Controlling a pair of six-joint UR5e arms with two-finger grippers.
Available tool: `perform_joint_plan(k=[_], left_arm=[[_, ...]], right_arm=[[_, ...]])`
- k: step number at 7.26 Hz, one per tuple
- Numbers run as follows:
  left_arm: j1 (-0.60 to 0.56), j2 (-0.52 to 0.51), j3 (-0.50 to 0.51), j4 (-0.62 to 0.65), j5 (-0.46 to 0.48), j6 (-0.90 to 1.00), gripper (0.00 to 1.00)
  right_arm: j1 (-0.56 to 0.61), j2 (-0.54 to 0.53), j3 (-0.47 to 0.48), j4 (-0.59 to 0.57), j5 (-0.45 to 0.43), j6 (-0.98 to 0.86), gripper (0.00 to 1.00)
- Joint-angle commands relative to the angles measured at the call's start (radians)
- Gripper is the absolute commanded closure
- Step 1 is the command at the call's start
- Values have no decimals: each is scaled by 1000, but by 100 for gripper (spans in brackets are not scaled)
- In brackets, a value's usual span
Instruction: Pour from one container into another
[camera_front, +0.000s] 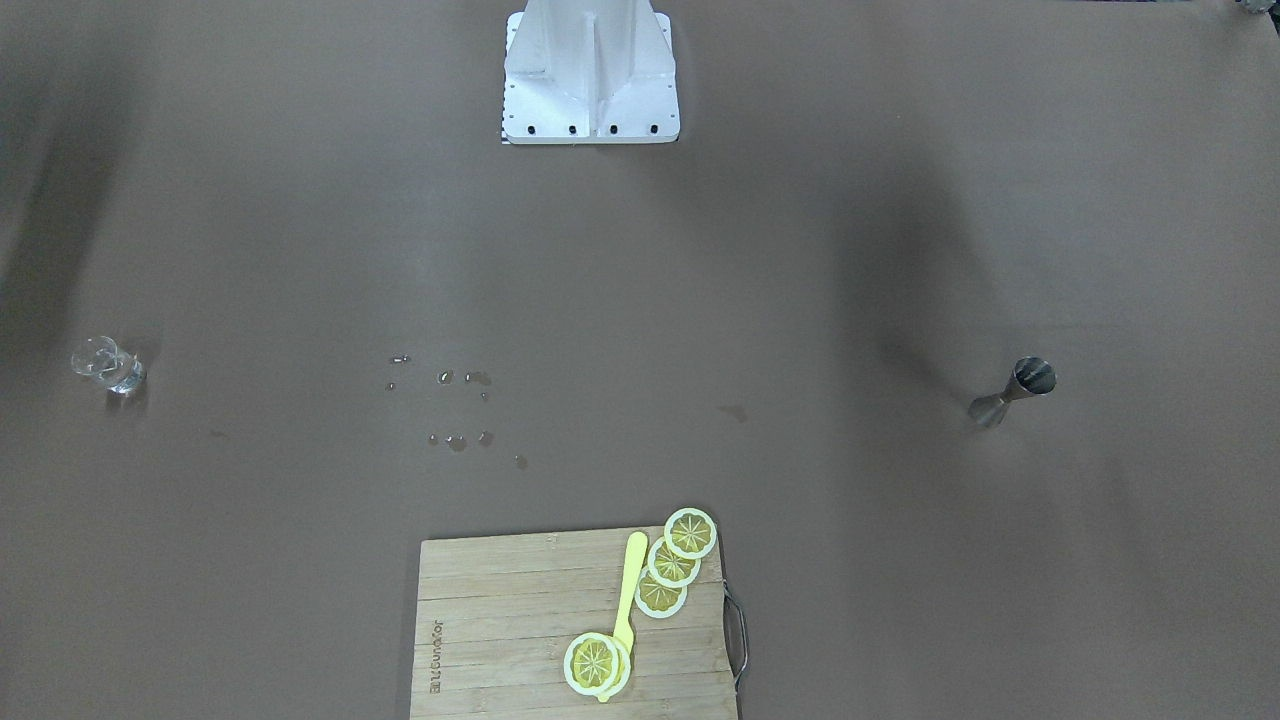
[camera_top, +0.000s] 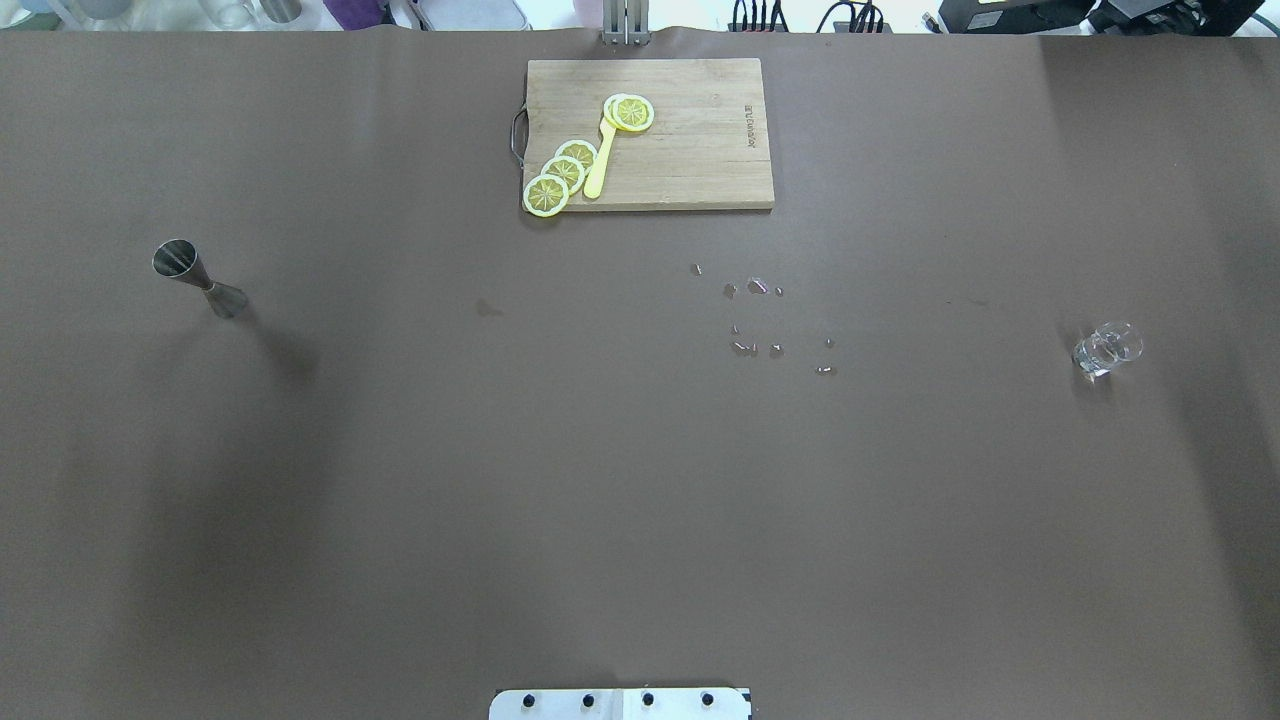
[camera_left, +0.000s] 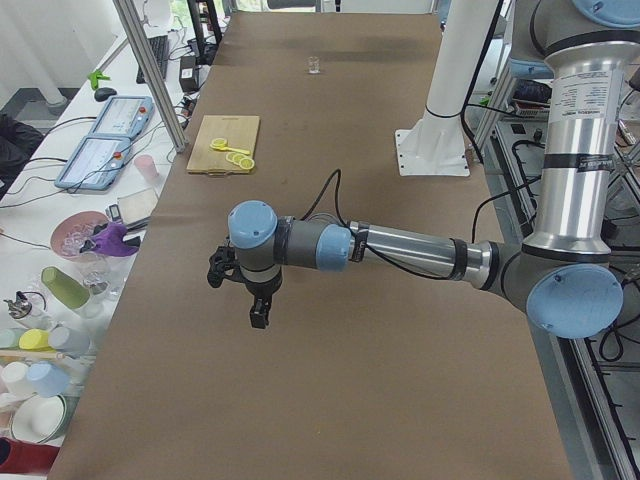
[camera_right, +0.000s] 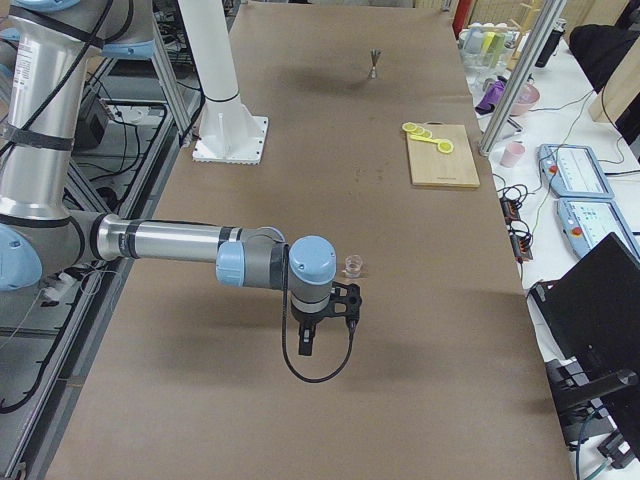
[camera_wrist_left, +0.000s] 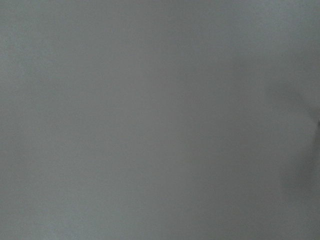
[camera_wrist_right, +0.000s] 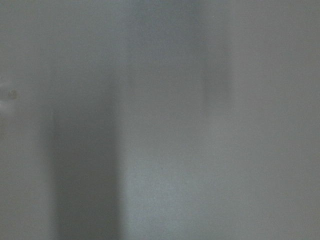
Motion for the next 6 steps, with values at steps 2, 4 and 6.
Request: perform_joint_plan(k=[2, 4, 6], left_arm=[[0, -1, -1, -6, -3, -1, 1], [0, -1, -7, -6, -3, -1, 1], [0, -2, -8, -5, -3, -5, 1]], right_arm=[[0, 0, 0, 0, 0, 0, 0], [0, 0, -3, 0, 0, 0, 0], [-2, 0, -9, 0, 0, 0, 0]])
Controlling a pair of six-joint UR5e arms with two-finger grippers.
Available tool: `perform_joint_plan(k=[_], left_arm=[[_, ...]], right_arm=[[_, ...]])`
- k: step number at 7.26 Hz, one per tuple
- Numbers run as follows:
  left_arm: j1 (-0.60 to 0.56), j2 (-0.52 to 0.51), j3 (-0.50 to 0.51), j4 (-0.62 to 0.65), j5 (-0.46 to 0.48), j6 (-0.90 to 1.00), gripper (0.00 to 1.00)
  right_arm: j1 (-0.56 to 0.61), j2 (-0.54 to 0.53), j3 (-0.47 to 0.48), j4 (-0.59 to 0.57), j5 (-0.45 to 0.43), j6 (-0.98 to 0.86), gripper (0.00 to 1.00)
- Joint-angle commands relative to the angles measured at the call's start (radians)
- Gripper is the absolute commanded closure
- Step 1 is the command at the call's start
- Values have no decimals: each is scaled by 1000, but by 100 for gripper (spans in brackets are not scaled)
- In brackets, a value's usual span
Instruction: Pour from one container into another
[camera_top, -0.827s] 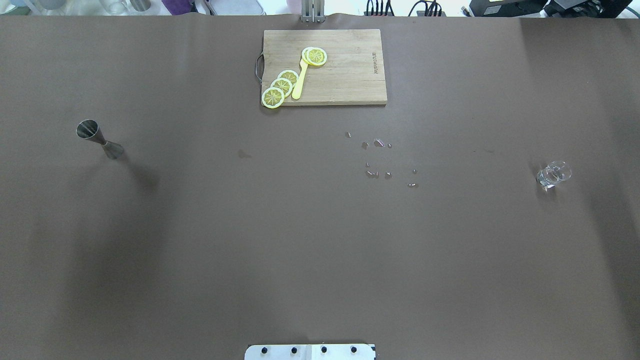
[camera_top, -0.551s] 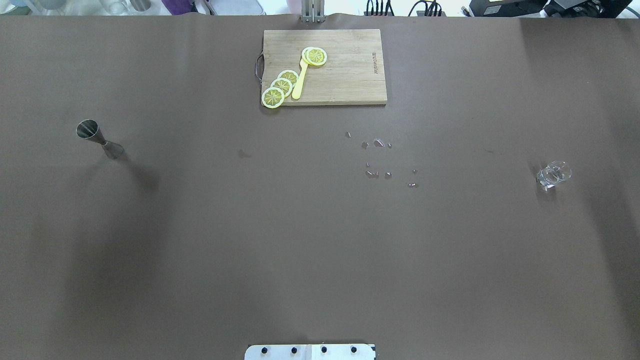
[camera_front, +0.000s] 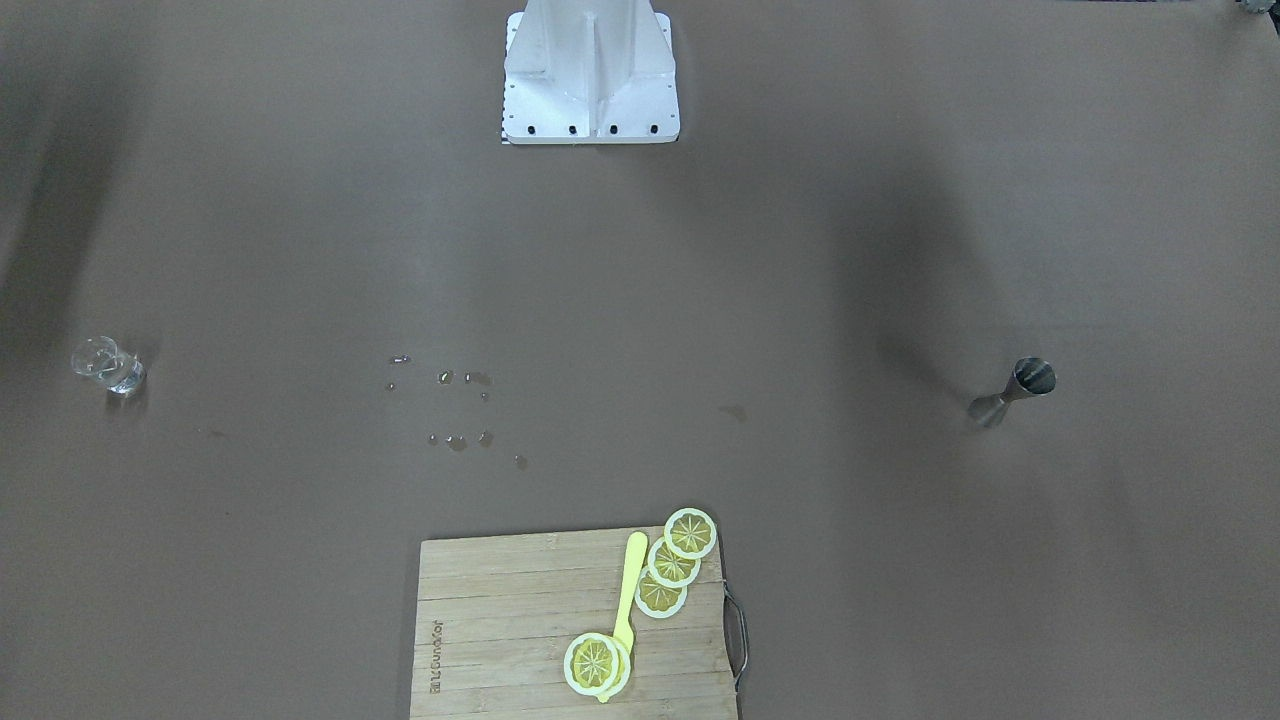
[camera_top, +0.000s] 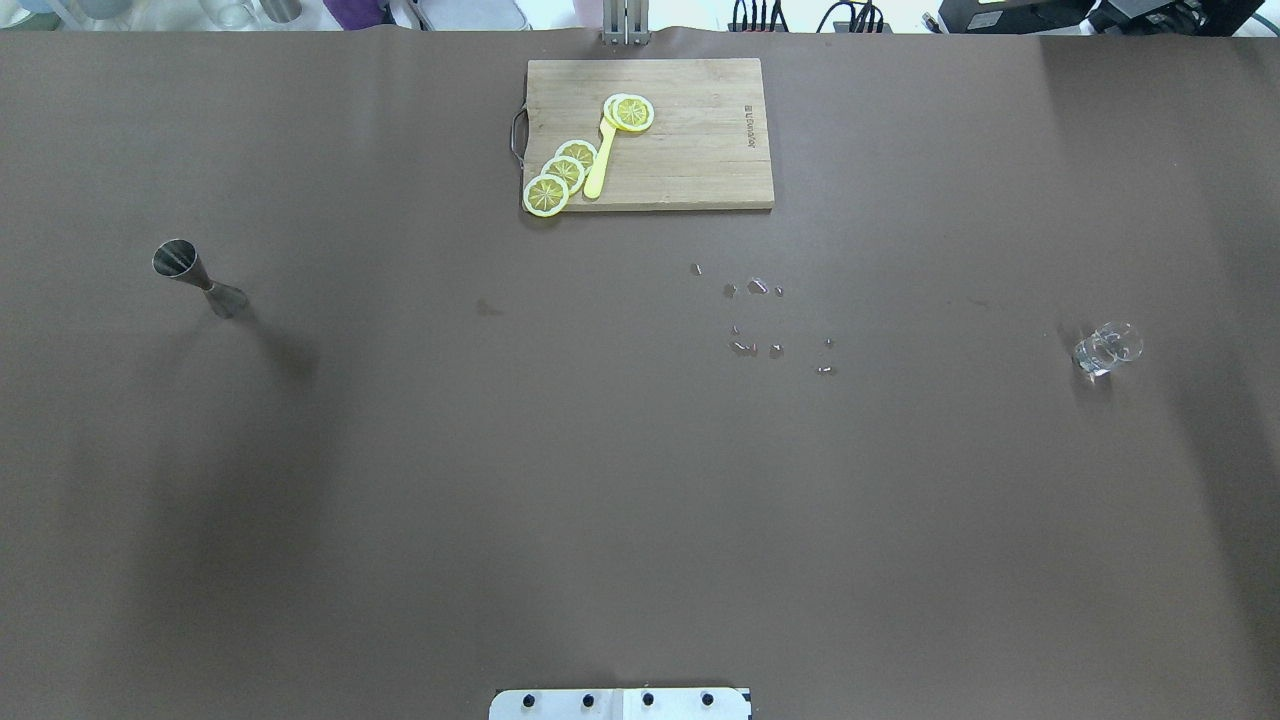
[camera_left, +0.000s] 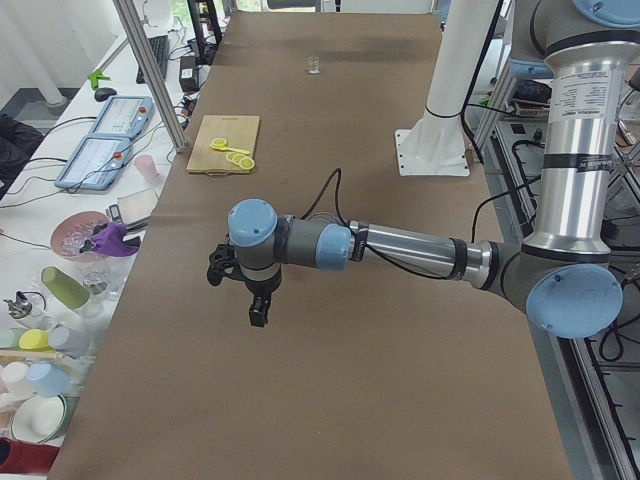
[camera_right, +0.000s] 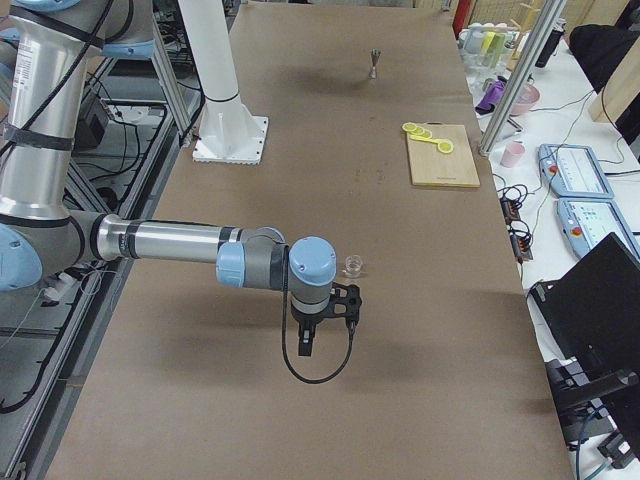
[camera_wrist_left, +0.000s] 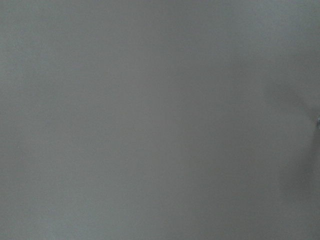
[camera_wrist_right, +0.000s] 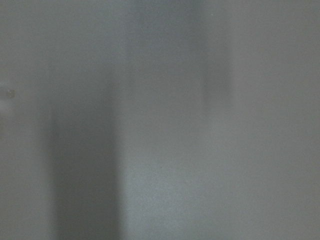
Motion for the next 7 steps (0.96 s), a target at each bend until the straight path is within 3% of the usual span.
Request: perform_joint_plan(k=[1, 7], left_arm=[[0, -1, -2, 1, 0, -4, 1], [0, -30, -5, 3, -6, -10, 1]], right_arm=[[-1, 0, -10, 0, 0, 0, 0], [0, 2, -13, 0, 0, 0, 0]])
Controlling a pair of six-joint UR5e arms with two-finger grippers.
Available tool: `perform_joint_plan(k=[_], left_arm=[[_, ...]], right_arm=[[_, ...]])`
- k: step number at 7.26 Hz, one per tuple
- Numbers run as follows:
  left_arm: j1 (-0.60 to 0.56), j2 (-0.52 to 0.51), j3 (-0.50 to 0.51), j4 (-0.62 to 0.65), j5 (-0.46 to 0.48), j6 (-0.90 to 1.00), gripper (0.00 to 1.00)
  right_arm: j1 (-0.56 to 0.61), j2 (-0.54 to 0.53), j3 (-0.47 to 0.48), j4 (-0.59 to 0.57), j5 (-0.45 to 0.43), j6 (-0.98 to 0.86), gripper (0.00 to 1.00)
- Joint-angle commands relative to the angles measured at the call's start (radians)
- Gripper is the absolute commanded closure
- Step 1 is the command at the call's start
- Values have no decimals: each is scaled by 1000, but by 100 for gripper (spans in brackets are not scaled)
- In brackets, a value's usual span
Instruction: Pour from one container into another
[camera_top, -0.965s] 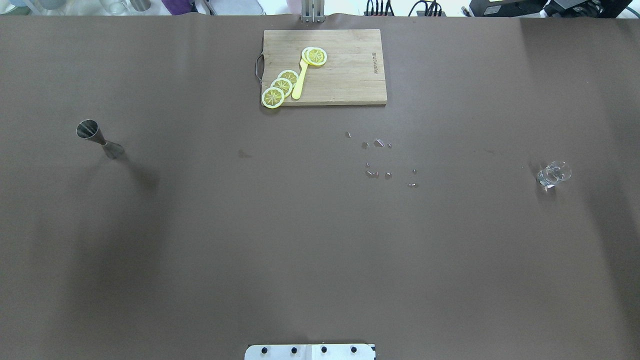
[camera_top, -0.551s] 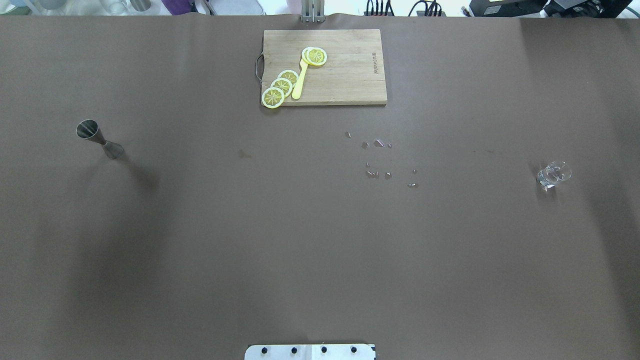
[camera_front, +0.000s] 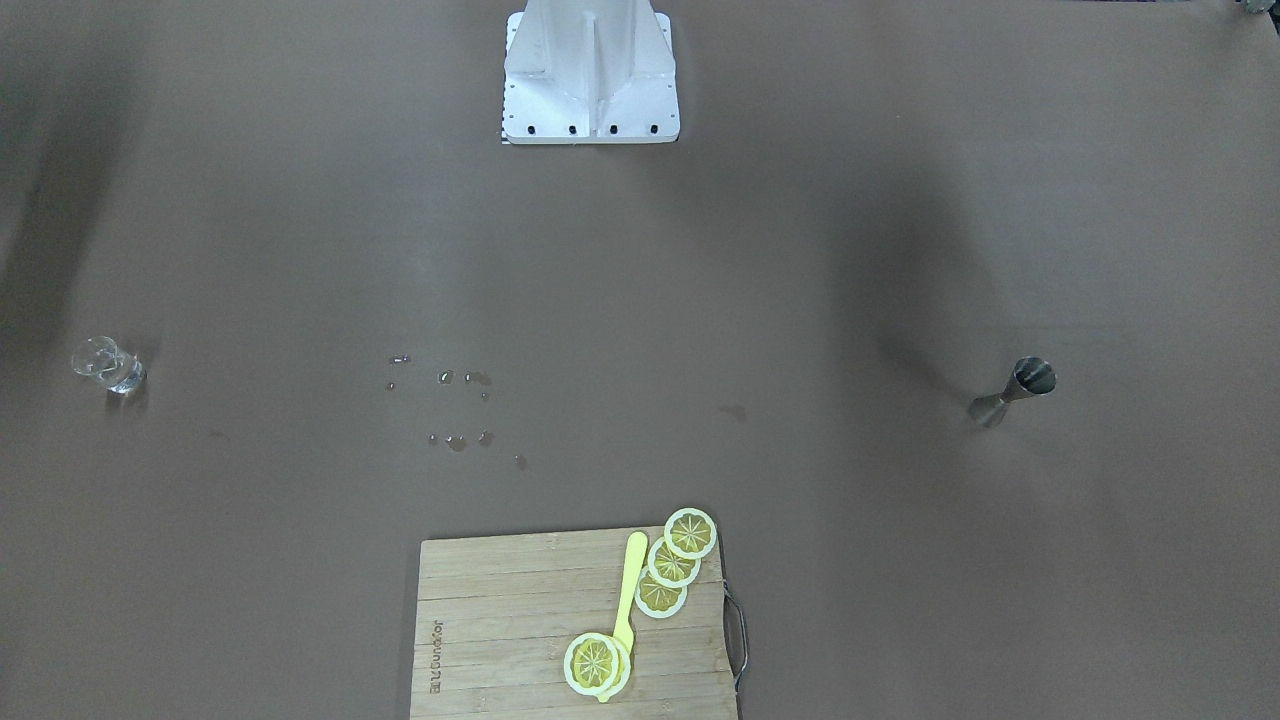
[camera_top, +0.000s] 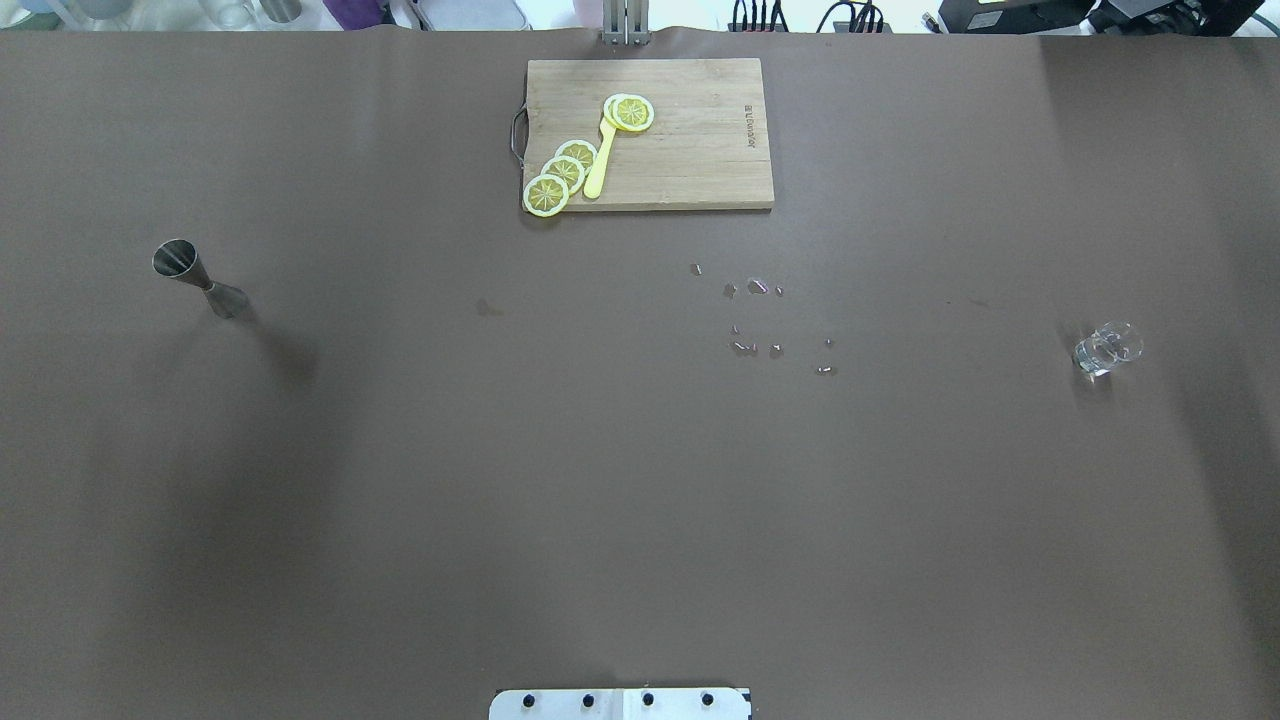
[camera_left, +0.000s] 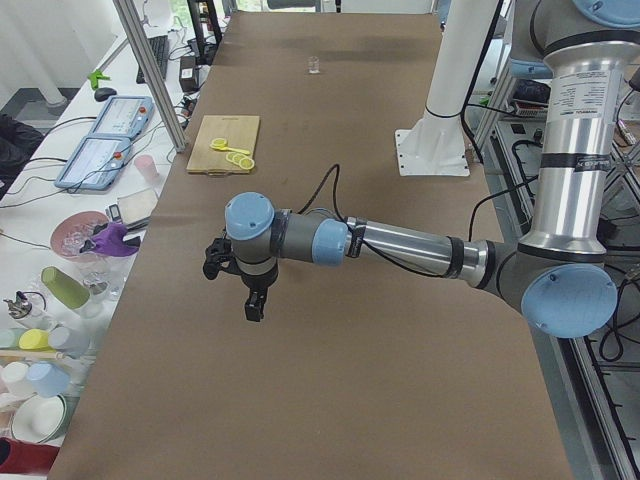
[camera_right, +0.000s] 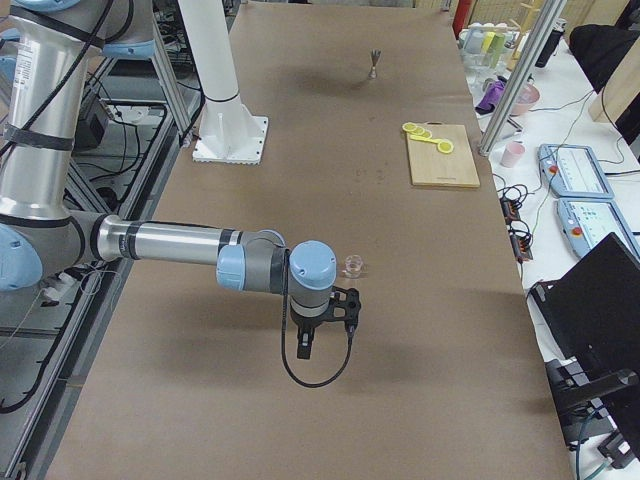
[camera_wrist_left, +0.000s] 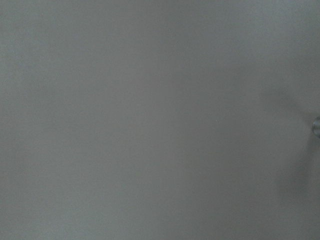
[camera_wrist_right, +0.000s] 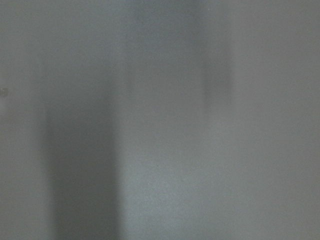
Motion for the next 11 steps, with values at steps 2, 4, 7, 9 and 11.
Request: perform_joint_plan(k=[2, 4, 7, 9, 11], left_arm=[[0, -28, -6, 0, -7, -37, 1], [6, -37, -18, -3, -7, -37, 1], [6, -72, -22, -11, -9, -35, 1], [6, -101, -13, -11, -9, -38, 1], [8, -138, -4, -50, -6, -54, 1]], right_arm=[[0, 0, 0, 0, 0, 0, 0], [0, 0, -3, 0, 0, 0, 0], [0, 0, -9, 2, 0, 2, 0], [0, 0, -9, 2, 0, 0, 0], [0, 2, -9, 2, 0, 0, 0]])
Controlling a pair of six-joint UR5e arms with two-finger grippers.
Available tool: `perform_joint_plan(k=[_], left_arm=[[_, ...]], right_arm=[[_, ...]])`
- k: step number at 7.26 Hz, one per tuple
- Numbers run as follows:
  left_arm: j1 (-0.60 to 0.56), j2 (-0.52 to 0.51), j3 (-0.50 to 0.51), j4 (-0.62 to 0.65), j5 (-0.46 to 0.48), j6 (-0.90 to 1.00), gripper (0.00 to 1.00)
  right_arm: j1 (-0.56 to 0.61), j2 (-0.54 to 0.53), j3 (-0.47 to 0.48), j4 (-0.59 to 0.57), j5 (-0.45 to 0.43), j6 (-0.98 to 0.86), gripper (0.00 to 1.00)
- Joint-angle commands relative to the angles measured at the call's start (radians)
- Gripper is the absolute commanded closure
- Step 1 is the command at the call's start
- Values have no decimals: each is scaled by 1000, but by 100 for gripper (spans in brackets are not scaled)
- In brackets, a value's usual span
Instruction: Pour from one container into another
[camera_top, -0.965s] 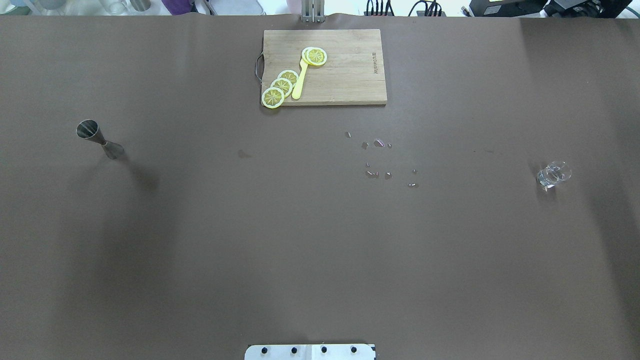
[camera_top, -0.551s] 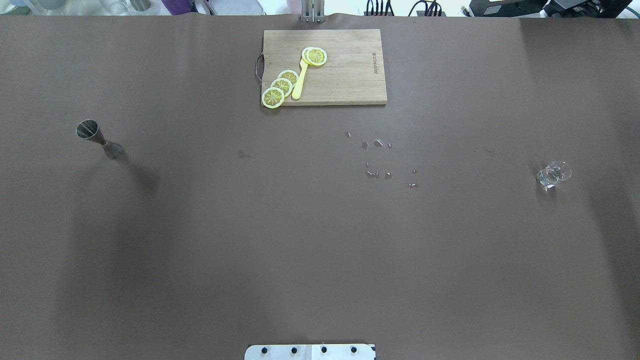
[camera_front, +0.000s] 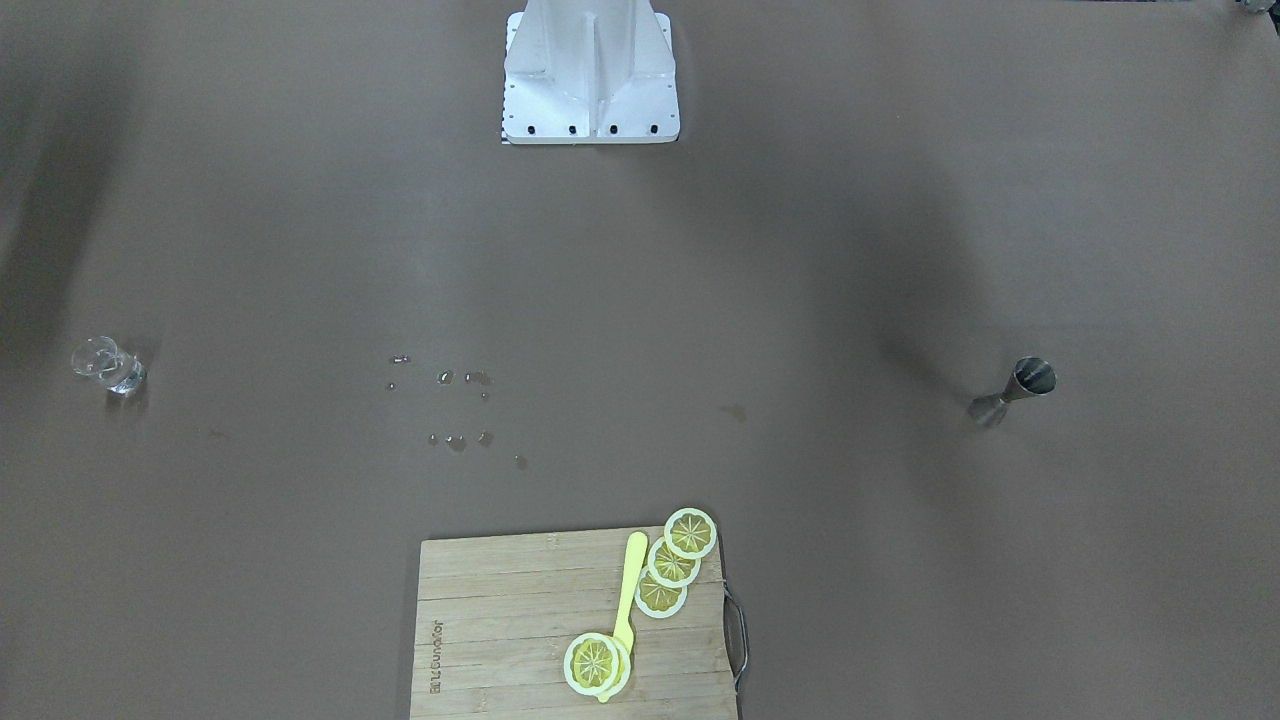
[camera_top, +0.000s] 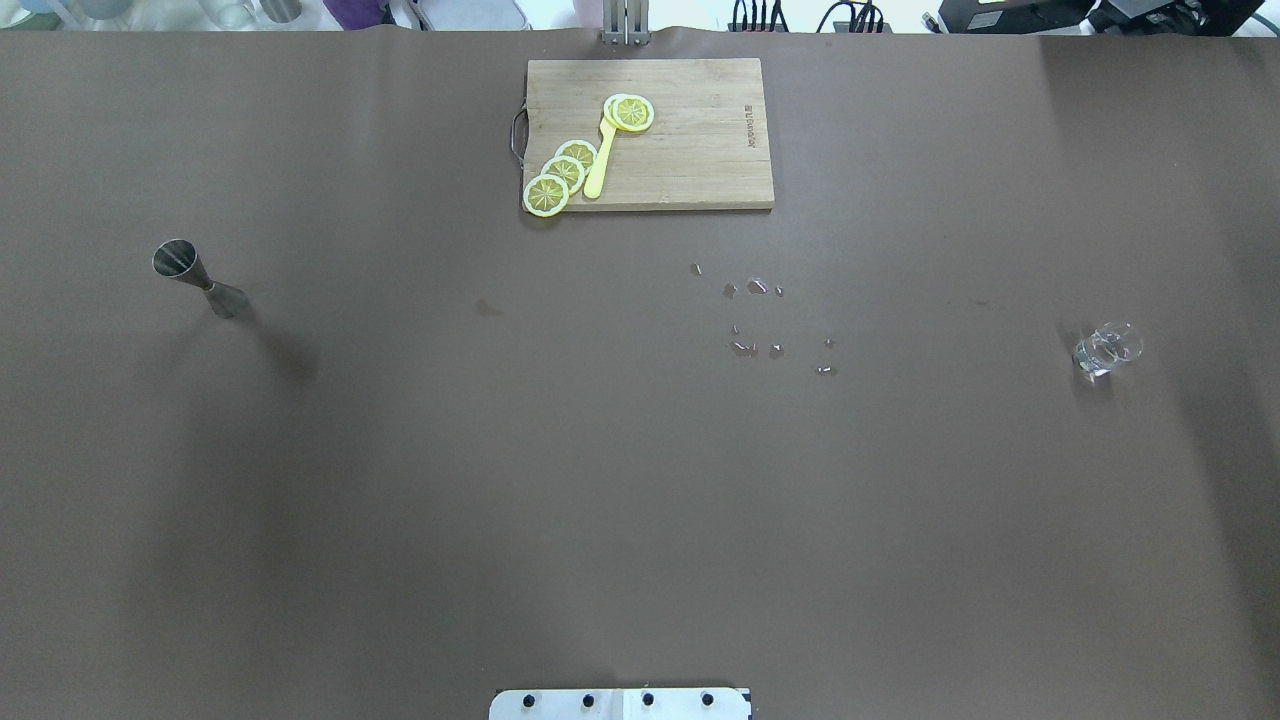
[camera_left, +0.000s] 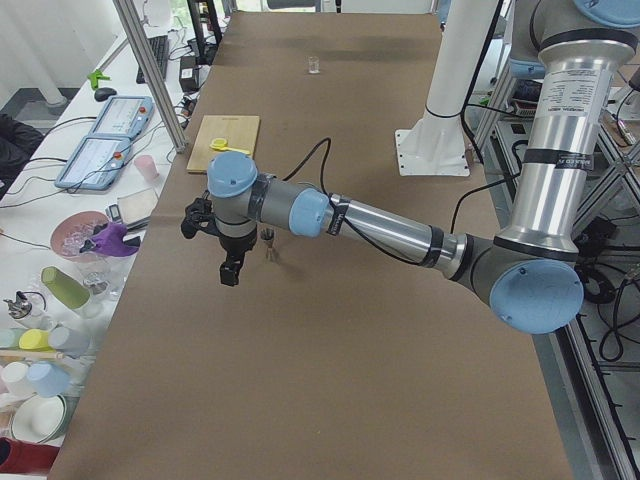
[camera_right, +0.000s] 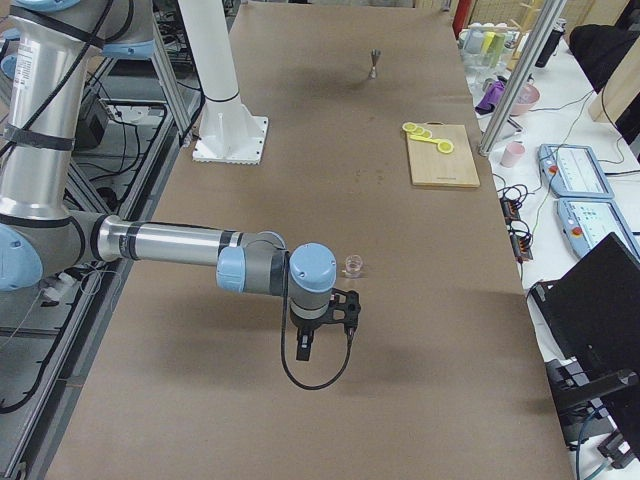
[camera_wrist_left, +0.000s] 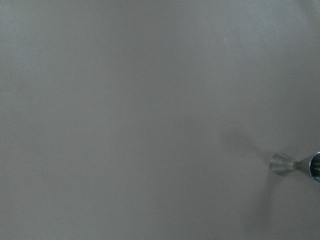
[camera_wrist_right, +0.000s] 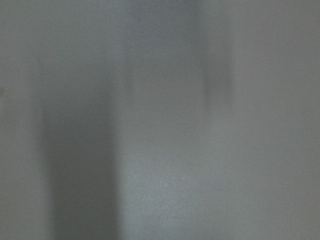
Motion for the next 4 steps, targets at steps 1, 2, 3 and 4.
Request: perform_joint_plan(k=[1, 2, 3, 4], left_arm=[[9, -26, 7, -84, 0, -88, 1], [36, -26, 7, -179, 2, -182, 2], [70, -26, 10, -290, 8, -293, 2], [96, -28, 5, -393, 9, -399, 2]], right_arm=[[-1, 1, 0, 0, 0, 0, 0], [1, 1, 0, 0, 0, 0, 0], [1, 2, 0, 0, 0, 0, 0], [1, 4, 0, 0, 0, 0, 0]])
